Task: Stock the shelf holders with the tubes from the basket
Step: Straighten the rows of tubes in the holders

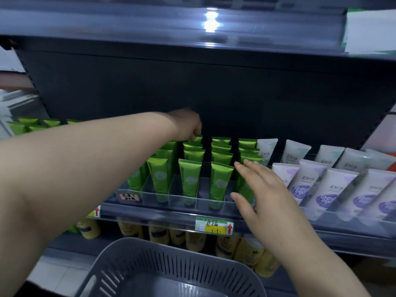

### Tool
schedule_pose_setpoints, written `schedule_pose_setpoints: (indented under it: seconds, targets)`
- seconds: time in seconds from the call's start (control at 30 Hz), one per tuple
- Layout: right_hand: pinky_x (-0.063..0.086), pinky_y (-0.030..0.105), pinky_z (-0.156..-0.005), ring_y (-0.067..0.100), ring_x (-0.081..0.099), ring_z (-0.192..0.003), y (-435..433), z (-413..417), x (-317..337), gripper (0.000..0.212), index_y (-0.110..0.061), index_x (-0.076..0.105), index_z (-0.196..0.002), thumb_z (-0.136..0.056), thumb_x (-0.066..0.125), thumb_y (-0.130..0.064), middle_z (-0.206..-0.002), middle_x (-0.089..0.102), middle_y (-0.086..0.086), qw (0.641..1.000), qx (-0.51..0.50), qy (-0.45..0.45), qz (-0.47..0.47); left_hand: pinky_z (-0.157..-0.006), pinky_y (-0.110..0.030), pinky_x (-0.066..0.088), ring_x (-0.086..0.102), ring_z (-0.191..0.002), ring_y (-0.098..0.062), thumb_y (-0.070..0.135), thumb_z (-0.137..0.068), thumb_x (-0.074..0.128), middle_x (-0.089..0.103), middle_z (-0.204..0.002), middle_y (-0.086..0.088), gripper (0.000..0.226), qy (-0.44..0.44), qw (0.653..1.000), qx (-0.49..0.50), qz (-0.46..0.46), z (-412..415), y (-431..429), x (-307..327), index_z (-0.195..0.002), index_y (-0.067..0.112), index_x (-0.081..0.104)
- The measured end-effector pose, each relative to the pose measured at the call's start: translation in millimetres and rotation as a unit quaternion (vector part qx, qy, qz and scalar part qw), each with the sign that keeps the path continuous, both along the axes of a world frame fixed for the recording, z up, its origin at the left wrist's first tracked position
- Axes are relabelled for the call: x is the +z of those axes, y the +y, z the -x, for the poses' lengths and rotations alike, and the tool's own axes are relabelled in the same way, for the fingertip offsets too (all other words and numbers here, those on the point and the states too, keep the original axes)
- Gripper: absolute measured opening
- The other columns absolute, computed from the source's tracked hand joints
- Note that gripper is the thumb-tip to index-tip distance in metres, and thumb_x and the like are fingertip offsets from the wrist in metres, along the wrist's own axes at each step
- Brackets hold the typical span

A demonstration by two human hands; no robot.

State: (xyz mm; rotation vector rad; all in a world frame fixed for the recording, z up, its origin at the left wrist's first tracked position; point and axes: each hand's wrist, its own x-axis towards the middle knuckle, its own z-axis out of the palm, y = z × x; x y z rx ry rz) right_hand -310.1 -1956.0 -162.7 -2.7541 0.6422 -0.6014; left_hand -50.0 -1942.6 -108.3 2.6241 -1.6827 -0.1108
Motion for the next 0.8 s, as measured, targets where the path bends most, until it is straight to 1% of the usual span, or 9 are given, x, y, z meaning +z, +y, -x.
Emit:
schedule_pose_setpoints:
  seconds: [0.07,0.2,0.37,0.5,0.63,0.8]
  targets:
    - [0.002,0.015,-0.11,0.001,0.007,-0.142,0.3,-0.7,-0.7,0.059,-0.036,0.019,-0.146,-0.094,0.046,-0.039,-0.153,0.017,-0.018,1.0,0.001,0.002,0.002,-0.069,-0.021,0.039,0.056,-0.083,-0.012,0.009,-0.091,0.055,0.066,-0.109,-0.002,0.024,0.012,1.0,0.007,0.018,0.3,-1.4,-2.0,-0.113,0.014,0.064]
    - [0.002,0.015,-0.11,0.002,0.006,-0.142,1.2,-3.0,-2.0,0.059,-0.036,0.019,-0.147,-0.094,0.045,-0.039,-0.153,0.017,-0.017,1.0,0.01,0.01,0.005,-0.072,-0.02,0.04,0.054,-0.079,-0.008,0.01,-0.09,0.058,0.068,-0.101,0.001,0.02,0.018,0.999,0.011,0.044,-0.5,-3.0,0.0,-0.107,0.014,0.067]
    - [0.002,0.015,-0.11,0.002,0.007,-0.142,1.7,-2.6,-2.9,0.059,-0.036,0.02,-0.146,-0.094,0.047,-0.038,-0.153,0.019,-0.017,1.0,0.01,0.007,0.003,-0.084,-0.025,0.043,0.054,-0.091,-0.01,0.018,-0.087,0.065,0.063,-0.106,0.003,0.021,0.029,0.999,-0.004,0.015,-1.6,0.1,0.5,-0.107,0.015,0.068]
    - [0.003,0.016,-0.111,0.002,0.008,-0.142,2.1,-3.2,-2.8,0.059,-0.036,0.021,-0.146,-0.094,0.048,-0.037,-0.153,0.02,-0.017,1.0,0.009,0.002,0.005,-0.081,-0.024,0.04,0.051,-0.091,-0.01,0.022,-0.085,0.066,0.059,-0.101,0.005,0.025,0.044,0.999,0.001,0.014,-1.7,0.8,2.4,-0.11,0.017,0.067]
    - [0.003,0.017,-0.111,0.002,0.008,-0.142,2.4,-3.1,-2.6,0.059,-0.035,0.022,-0.146,-0.094,0.048,-0.037,-0.153,0.02,-0.016,1.0,0.011,0.002,0.008,-0.081,-0.024,0.04,0.051,-0.09,-0.009,0.017,-0.088,0.064,0.063,-0.107,0.004,0.025,0.046,0.999,0.007,0.021,-2.8,0.6,0.6,-0.112,0.017,0.066]
    - [0.003,0.016,-0.111,0.003,0.009,-0.142,2.2,-2.8,-2.2,0.059,-0.036,0.022,-0.146,-0.094,0.048,-0.037,-0.152,0.02,-0.016,1.0,0.011,0.002,0.011,-0.083,-0.023,0.043,0.058,-0.088,-0.009,0.009,-0.089,0.059,0.069,-0.102,0.001,0.024,0.061,0.997,0.019,0.046,-4.5,0.7,-1.9,-0.11,0.017,0.067]
